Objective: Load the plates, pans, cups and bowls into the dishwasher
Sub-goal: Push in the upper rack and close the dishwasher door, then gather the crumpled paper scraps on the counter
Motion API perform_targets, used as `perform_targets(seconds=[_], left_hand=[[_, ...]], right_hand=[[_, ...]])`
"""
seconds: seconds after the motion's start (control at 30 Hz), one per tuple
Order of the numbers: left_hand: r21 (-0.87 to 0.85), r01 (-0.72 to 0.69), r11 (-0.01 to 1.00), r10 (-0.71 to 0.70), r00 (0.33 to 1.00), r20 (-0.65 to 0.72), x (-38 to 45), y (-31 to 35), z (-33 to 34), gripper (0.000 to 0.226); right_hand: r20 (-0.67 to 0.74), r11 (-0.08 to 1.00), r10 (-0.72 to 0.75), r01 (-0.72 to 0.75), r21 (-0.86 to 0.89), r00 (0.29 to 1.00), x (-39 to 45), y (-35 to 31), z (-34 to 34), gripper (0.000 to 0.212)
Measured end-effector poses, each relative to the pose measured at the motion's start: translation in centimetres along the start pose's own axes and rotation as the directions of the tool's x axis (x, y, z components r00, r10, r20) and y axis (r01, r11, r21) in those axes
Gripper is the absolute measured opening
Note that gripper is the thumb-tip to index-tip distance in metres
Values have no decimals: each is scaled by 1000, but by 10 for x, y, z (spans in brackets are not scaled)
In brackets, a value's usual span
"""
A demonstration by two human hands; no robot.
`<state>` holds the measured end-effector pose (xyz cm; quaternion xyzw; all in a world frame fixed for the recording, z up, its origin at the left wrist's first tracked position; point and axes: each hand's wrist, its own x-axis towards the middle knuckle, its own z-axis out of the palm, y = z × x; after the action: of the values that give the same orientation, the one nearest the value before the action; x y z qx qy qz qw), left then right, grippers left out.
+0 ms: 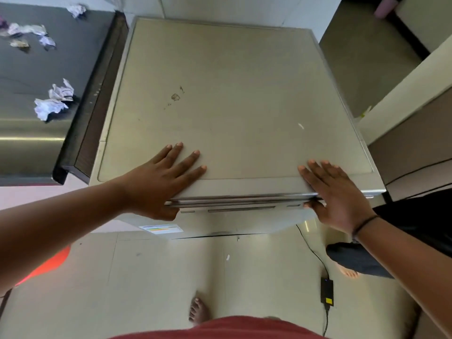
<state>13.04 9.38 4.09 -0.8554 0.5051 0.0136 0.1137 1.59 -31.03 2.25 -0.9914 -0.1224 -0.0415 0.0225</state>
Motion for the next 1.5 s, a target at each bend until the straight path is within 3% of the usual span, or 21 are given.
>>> perform_targets(seconds=[0.13,0.57,0.77,0.87,0.97,1.07,1.27,1.5], left_hand=[[67,-10,998,12,999,-35,1,4,1,102],[-22,16,1000,-19,992,-126,-5,9,5,88],[-81,62,995,-66,997,-50,-8,9,6,88],[-198,163,966,-172,985,-26,-6,5,7,86],[-449,319,835,-359,933,-5,-6,4,4,94],[-582,418,697,-501,865,21,-8,0,4,88],[-496,562,662,-601,793,96,-16,-37,4,96],[-387,686,616,-700,702,131,-11,-90,1,89]], right_hand=[[-15,1000,19,-18,23,1000,1,-3,3,91],[-22,999,19,-20,-45,1000,-1,0,6,90],[45,986,165,-166,17,985,0,-17,-6,86],[72,973,227,-229,32,971,3,-30,-12,82],[141,946,316,-322,25,938,12,-46,-15,89],[153,915,354,-375,146,923,27,-63,-19,102],[94,919,332,-344,193,939,78,-95,-8,71],[104,963,186,-202,180,977,176,-108,-2,76]])
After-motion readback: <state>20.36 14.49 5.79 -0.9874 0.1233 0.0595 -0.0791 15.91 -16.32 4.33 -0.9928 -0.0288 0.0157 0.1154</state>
